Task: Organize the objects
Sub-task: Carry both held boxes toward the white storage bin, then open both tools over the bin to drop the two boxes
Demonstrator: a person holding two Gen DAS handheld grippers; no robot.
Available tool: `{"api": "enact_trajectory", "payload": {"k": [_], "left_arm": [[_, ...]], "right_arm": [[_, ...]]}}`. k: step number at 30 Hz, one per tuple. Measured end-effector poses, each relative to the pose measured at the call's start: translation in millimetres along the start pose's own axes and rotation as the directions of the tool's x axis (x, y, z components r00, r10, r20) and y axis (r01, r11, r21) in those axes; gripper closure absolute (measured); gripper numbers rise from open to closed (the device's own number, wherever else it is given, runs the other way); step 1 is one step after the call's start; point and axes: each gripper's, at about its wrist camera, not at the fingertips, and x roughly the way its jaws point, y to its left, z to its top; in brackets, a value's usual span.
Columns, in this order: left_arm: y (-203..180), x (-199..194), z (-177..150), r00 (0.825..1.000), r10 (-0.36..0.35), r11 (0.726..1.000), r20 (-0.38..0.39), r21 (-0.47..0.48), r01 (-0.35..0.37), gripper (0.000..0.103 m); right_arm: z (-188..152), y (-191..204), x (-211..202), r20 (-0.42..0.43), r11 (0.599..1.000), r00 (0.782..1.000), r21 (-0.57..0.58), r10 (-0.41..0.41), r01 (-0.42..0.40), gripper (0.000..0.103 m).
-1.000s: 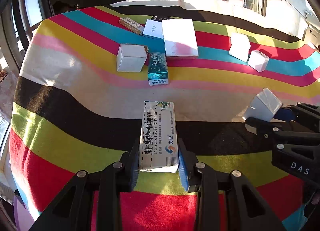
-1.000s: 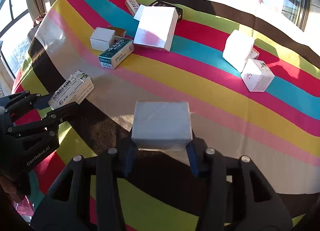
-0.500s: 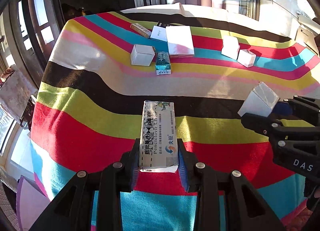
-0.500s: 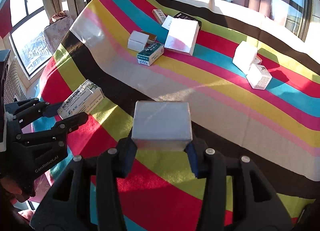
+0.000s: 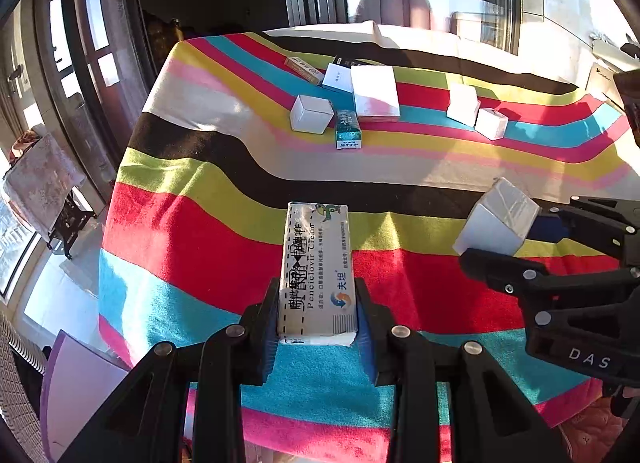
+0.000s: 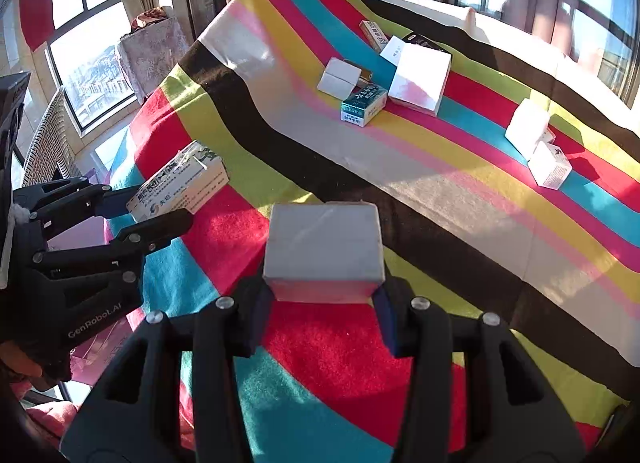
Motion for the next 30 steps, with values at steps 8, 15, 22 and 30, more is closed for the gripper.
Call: {"api": "enact_trajectory", "payload": {"k": [8,15,22,30], "left_arm": [[34,-25,-24,0.999,0.049,0.998,0.0,-0.039,-0.049,0.069],[74,-42,-51,0.992,0.124,0.986,-0.026,-0.109,-0.126,0.069],[113,-50,-85,0.982,0.172,0.957,-0.08,-0.221,-0.185,0.069],[161,-56,-134,0.955,0.22,0.88,-0.198,-0.383,-0.281,0.069]], "right_arm": [[2,53,-8,0.006,0.989,0.998,-0.132,0.066,-0.065,0.054],[2,95,-4,-0.02,0.969,0.992,-0.213,0.125,-0.126,0.054],[2,145,0,-0.057,0.925,0.982,-0.33,0.18,-0.189,0.054],[-5,214,4,-0.112,0.831,0.959,-0.479,0.261,-0.283,0.054]]}}
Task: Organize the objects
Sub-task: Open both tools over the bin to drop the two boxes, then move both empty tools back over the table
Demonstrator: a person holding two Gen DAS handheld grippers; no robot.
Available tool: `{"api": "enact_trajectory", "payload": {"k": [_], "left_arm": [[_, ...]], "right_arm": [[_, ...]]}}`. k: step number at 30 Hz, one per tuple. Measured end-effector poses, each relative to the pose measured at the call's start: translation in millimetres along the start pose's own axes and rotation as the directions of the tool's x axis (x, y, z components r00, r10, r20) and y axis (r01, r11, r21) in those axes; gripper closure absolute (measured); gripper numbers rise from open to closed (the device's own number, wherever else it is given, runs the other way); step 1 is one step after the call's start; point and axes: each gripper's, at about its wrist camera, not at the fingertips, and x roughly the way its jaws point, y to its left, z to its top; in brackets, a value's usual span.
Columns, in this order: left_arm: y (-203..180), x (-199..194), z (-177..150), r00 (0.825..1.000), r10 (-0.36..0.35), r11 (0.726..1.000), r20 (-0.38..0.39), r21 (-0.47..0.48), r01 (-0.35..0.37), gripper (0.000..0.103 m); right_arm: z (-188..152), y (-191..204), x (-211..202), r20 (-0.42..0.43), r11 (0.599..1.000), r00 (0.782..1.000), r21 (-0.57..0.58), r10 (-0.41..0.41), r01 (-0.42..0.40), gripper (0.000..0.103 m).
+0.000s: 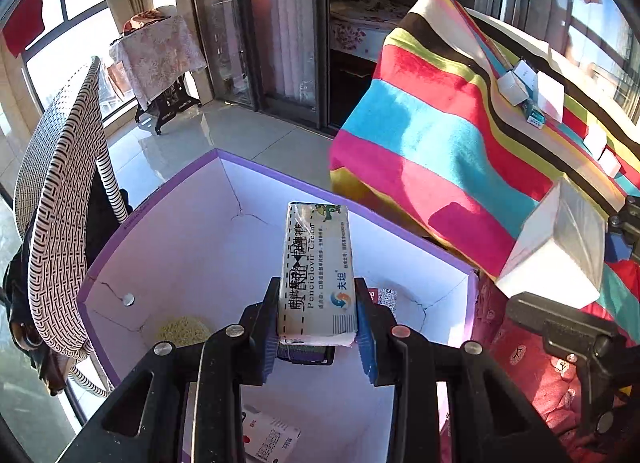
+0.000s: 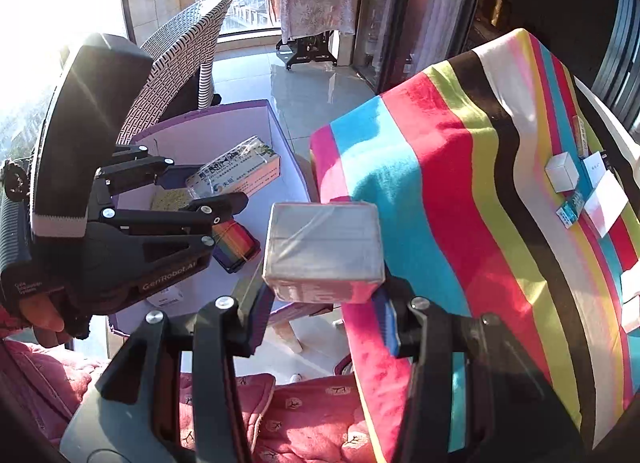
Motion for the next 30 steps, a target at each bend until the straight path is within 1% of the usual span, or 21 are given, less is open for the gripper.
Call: {"api": "enact_trajectory", "payload": {"k": [2,5,8,9,10,11,12,13,15,17,18,20,22,24,26,28,29,30], "left_arm": [[13,0,-5,0.999,0.039,0.999,0.002,-0.024,-0.039,0.068],[37,-3,-8,0.996,0.088,0.992,0.01,-0.088,-0.087,0.068],[61,-10,-7,0.99,0.14,0.975,0.028,-0.177,-0.133,0.068],[67,-12,-5,0.988,0.152,0.969,0.03,-0.201,-0.143,0.064],[71,-14,-3,0.985,0.172,0.963,0.03,-0.217,-0.161,0.05],[74,-17,-2,0.98,0.195,0.956,0.036,-0.229,-0.182,0.041],[75,-20,0,0.976,0.211,0.953,0.055,-0.236,-0.193,0.028],[75,-25,1,0.972,0.219,0.952,0.081,-0.236,-0.194,0.023],[66,-30,5,0.968,0.218,0.958,0.125,-0.217,-0.188,0.02],[46,-29,10,0.974,0.169,0.974,0.154,-0.175,-0.142,0.019],[33,-27,12,0.978,0.134,0.983,0.158,-0.146,-0.111,0.019],[2,-21,16,0.988,0.042,0.997,0.147,-0.077,-0.031,0.019],[-35,-17,20,0.991,-0.057,0.998,0.12,0.004,0.057,0.019],[-78,-12,30,0.984,-0.155,0.985,0.088,0.096,0.147,0.019],[-123,-9,44,0.971,-0.227,0.96,0.07,0.183,0.211,0.019],[-168,-3,64,0.958,-0.276,0.935,0.075,0.253,0.25,0.018],[-193,2,77,0.954,-0.291,0.921,0.078,0.293,0.257,0.017],[-217,11,89,0.953,-0.291,0.911,0.078,0.327,0.252,0.014]], "right_arm": [[5,16,6,-0.003,0.999,1.0,-0.047,0.026,-0.026,0.054],[13,36,15,-0.009,0.992,0.996,-0.089,0.087,-0.088,0.054],[24,53,24,0.001,0.98,0.986,-0.115,0.166,-0.165,0.053],[27,56,28,-0.004,0.975,0.983,-0.123,0.183,-0.183,0.048],[28,57,29,-0.004,0.976,0.983,-0.121,0.181,-0.18,0.043],[28,54,29,0.005,0.979,0.985,-0.109,0.174,-0.172,0.042],[26,48,25,0.019,0.98,0.984,-0.093,0.176,-0.174,0.039],[22,39,22,0.034,0.983,0.984,-0.07,0.175,-0.173,0.039],[12,12,14,0.055,0.99,0.989,0.003,0.138,-0.138,0.036],[0,-22,6,0.061,0.991,0.995,0.104,0.082,-0.088,0.033],[-7,-41,2,0.058,0.984,0.997,0.17,0.05,-0.059,0.032],[-26,-79,-7,0.047,0.955,0.999,0.297,-0.002,-0.012,0.031],[-47,-114,-20,0.029,0.914,0.998,0.404,-0.057,0.041,0.031],[-67,-142,-35,0.019,0.87,0.994,0.485,-0.109,0.086,0.031],[-90,-166,-48,0.004,0.82,0.987,0.558,-0.158,0.129,0.03],[-112,-189,-59,-0.019,0.765,0.978,0.619,-0.209,0.176,0.028],[-121,-198,-64,-0.031,0.741,0.972,0.642,-0.232,0.197,0.028],[-131,-209,-70,-0.042,0.716,0.967,0.665,-0.25,0.214,0.028]]}}
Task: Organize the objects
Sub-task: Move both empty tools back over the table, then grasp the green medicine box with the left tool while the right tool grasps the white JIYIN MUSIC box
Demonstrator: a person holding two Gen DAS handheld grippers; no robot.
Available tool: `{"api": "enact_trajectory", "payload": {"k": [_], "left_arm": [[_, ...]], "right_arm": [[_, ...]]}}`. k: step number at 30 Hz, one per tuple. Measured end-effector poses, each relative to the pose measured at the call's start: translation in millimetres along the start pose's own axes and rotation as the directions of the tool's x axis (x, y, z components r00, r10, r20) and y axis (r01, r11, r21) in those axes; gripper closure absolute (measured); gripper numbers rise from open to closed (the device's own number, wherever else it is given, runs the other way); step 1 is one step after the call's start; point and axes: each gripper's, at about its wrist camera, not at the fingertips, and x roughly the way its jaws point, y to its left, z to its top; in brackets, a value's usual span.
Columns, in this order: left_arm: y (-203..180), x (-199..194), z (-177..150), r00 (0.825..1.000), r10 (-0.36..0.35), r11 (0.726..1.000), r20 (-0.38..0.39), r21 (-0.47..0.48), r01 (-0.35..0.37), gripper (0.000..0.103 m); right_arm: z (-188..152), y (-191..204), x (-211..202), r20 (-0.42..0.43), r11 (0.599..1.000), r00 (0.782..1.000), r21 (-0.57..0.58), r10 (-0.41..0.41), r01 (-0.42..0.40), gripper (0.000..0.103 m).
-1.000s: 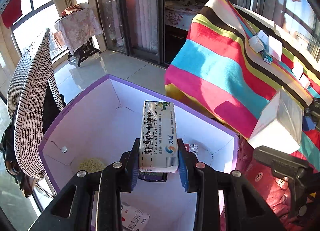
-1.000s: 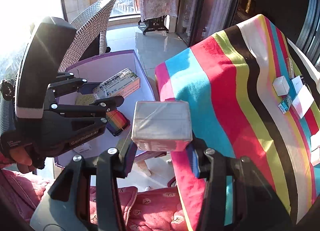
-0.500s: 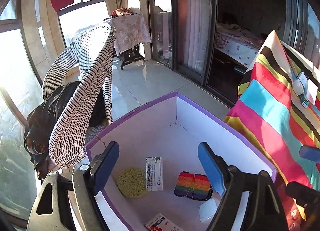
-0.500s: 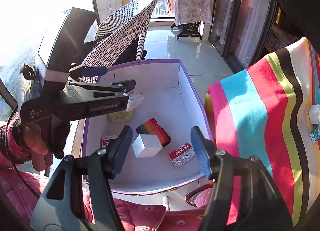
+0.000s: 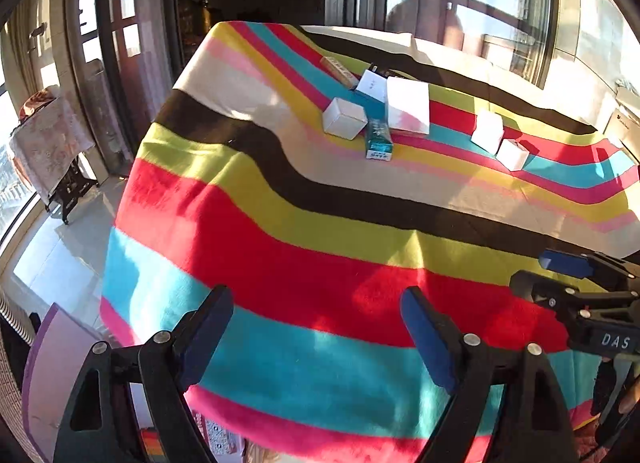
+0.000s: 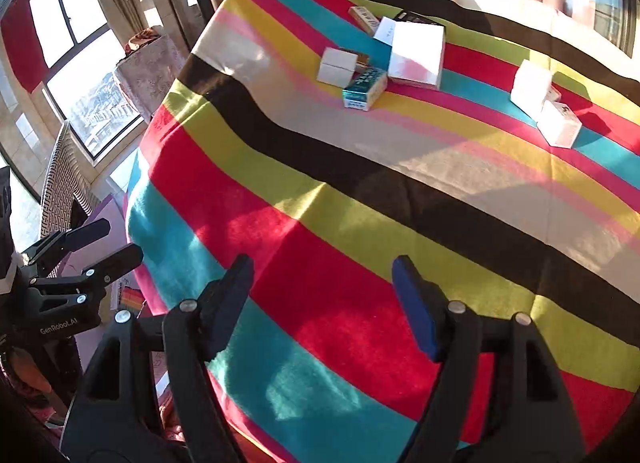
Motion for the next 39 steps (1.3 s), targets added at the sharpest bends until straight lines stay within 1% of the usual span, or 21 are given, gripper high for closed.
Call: {"api": "enact_trajectory", "payload": {"k": [2,4,6,7,8,9,11,12,13,14,15,16,19,22,23,27,30,32,33,35,39], "left_arm": [[-26,40,34,1.0,0.012,0.999,-0.023,0.039,-0.011,0.013],[-43,82,62,0.998,0.016,0.999,-0.066,0.039,-0.013,0.013],[-57,125,86,0.992,0.013,0.999,-0.125,0.038,-0.009,0.013],[-65,142,96,0.989,0.034,0.998,-0.142,0.051,-0.027,0.013],[-71,157,105,0.988,0.062,0.996,-0.143,0.068,-0.053,0.013],[-76,165,114,0.991,0.067,0.996,-0.116,0.074,-0.058,0.012],[-84,180,128,0.991,0.082,0.993,-0.101,0.097,-0.072,0.012],[-86,184,132,0.992,0.078,0.993,-0.095,0.096,-0.068,0.016],[-86,185,132,0.995,0.05,0.995,-0.086,0.086,-0.043,0.033],[-87,183,130,0.997,0.015,0.997,-0.078,0.079,-0.009,0.043],[-89,180,127,0.998,0.003,0.996,-0.064,0.094,0.003,0.062],[-92,176,124,0.999,0.014,0.993,-0.052,0.119,-0.007,0.068],[-89,175,121,0.998,-0.01,0.994,-0.057,0.111,0.016,0.068],[-78,177,122,0.997,-0.04,0.998,-0.068,0.052,0.043,0.068],[-75,177,122,0.997,-0.046,0.998,-0.068,0.038,0.049,0.068],[-75,175,120,0.997,-0.044,0.998,-0.068,0.034,0.047,0.068],[-75,176,120,0.997,-0.044,0.998,-0.069,0.033,0.047,0.068],[-76,176,120,0.997,-0.045,0.998,-0.068,0.029,0.047,0.068],[-75,176,120,0.997,-0.048,0.998,-0.068,0.026,0.049,0.068],[-73,176,120,0.996,-0.058,0.998,-0.068,0.015,0.059,0.068],[-69,177,121,0.996,-0.06,0.998,-0.068,0.011,0.061,0.068]], "right_arm": [[-1,-24,-5,0.012,0.998,1.0,0.056,-0.023,0.022,0.028],[-1,-41,-10,0.022,0.994,0.999,0.102,-0.032,0.029,0.028],[-3,-52,-13,0.031,0.992,0.998,0.117,-0.048,0.044,0.028],[-3,-57,-14,0.032,0.992,0.998,0.117,-0.058,0.054,0.028],[-5,-62,-15,0.031,0.991,0.997,0.116,-0.07,0.066,0.028],[-6,-66,-15,0.03,0.991,0.996,0.115,-0.079,0.075,0.028],[-7,-76,-15,0.028,0.989,0.995,0.115,-0.098,0.094,0.027],[-6,-82,-13,0.026,0.988,0.994,0.119,-0.106,0.102,0.027],[-5,-88,-12,0.024,0.986,0.994,0.126,-0.11,0.106,0.027],[-4,-94,-10,0.021,0.985,0.993,0.136,-0.113,0.109,0.027],[-1,-101,-8,0.021,0.983,0.993,0.144,-0.119,0.115,0.027],[3,-108,-5,0.023,0.98,0.991,0.153,-0.132,0.127,0.026],[25,-133,10,0.025,0.966,0.98,0.172,-0.2,0.193,0.021],[55,-164,43,-0.021,0.952,0.968,0.178,-0.251,0.251,0.021],[67,-169,51,-0.017,0.948,0.962,0.168,-0.272,0.271,0.02],[115,-192,91,-0.058,0.931,0.94,0.132,-0.336,0.341,0.02],[135,-204,106,-0.052,0.927,0.939,0.146,-0.341,0.345,0.021],[135,-200,103,-0.034,0.931,0.94,0.13,-0.341,0.342,0.06],[132,-197,99,-0.053,0.933,0.945,0.15,-0.324,0.328,0.058],[117,-181,84,-0.019,0.959,0.972,0.159,-0.234,0.233,0.059],[75,-134,58,0.018,0.98,0.982,0.068,-0.186,0.185,0.059]]}}
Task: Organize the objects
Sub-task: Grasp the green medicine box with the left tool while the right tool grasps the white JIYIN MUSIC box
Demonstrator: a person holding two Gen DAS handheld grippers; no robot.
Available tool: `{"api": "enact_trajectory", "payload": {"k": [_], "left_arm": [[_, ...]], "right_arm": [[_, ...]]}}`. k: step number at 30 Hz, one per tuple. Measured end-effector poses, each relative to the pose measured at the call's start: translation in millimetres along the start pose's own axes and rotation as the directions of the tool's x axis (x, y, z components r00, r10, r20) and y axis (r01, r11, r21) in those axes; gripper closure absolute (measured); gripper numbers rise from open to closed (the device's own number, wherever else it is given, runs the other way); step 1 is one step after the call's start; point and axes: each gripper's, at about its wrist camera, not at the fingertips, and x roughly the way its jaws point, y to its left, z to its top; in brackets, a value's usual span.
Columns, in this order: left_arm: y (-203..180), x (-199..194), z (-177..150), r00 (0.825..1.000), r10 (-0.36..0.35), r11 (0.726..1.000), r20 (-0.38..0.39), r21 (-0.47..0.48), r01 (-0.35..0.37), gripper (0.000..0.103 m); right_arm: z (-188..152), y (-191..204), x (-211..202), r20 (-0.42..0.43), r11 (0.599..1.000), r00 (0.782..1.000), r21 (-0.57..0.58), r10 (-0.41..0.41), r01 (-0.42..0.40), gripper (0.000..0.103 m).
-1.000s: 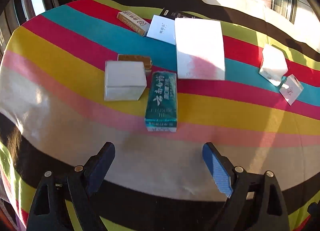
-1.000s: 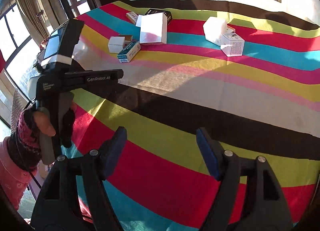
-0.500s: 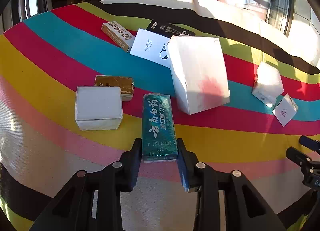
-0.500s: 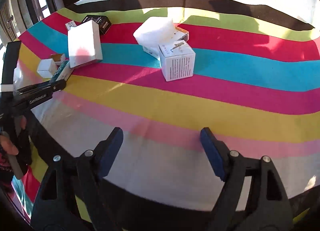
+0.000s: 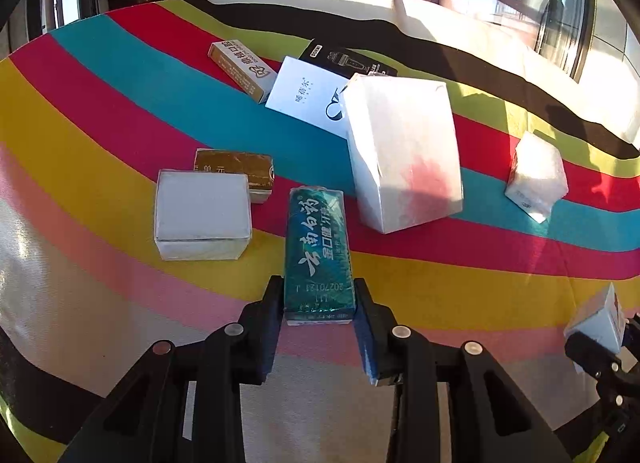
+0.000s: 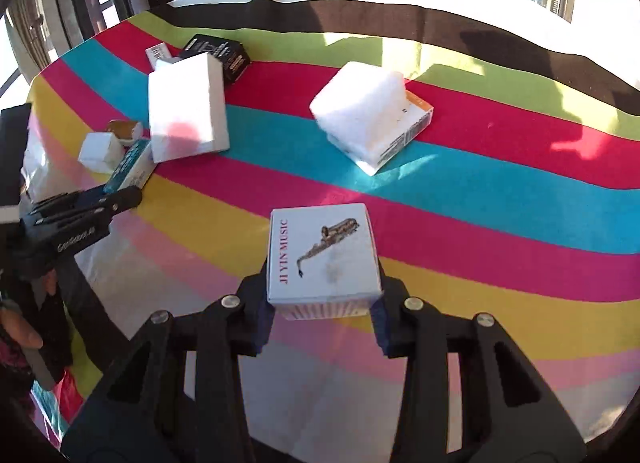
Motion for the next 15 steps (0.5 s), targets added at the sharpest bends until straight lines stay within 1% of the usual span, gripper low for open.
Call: {"api": "enact_trajectory", "payload": {"k": [3,6,7,10,12,13,15], "left_arm": [[3,-2,-1,1.0,-0.003,1.0,0.001,-0.003,0.003,0.068],[5,-3,-2,1.0,-0.017,1.0,0.005,-0.017,0.017,0.068],[8,-3,-2,1.0,-0.023,0.999,0.007,-0.022,0.023,0.069],[17,-5,-2,0.999,-0.049,0.998,0.012,-0.046,0.049,0.069],[22,-7,-3,0.999,-0.053,0.997,0.013,-0.052,0.053,0.069],[23,-7,-3,0.999,-0.049,0.998,0.013,-0.048,0.049,0.069],[22,-7,-4,1.0,-0.028,0.999,0.01,-0.032,0.028,0.069]], "right_arm": [[-22,14,-15,0.015,1.0,1.0,-0.02,0.001,-0.001,0.058],[-35,19,-17,0.017,1.0,1.0,-0.019,-0.022,0.022,0.058],[-36,18,-14,0.006,1.0,1.0,-0.01,-0.025,0.025,0.058],[-35,12,-16,0.015,0.999,0.999,0.018,-0.037,0.037,0.058],[-32,8,-15,0.01,0.999,0.999,0.036,-0.038,0.038,0.058],[-32,9,-14,0.009,0.998,0.999,0.034,-0.044,0.043,0.058],[-31,15,-11,0.001,0.997,0.997,0.002,-0.08,0.08,0.058]]}}
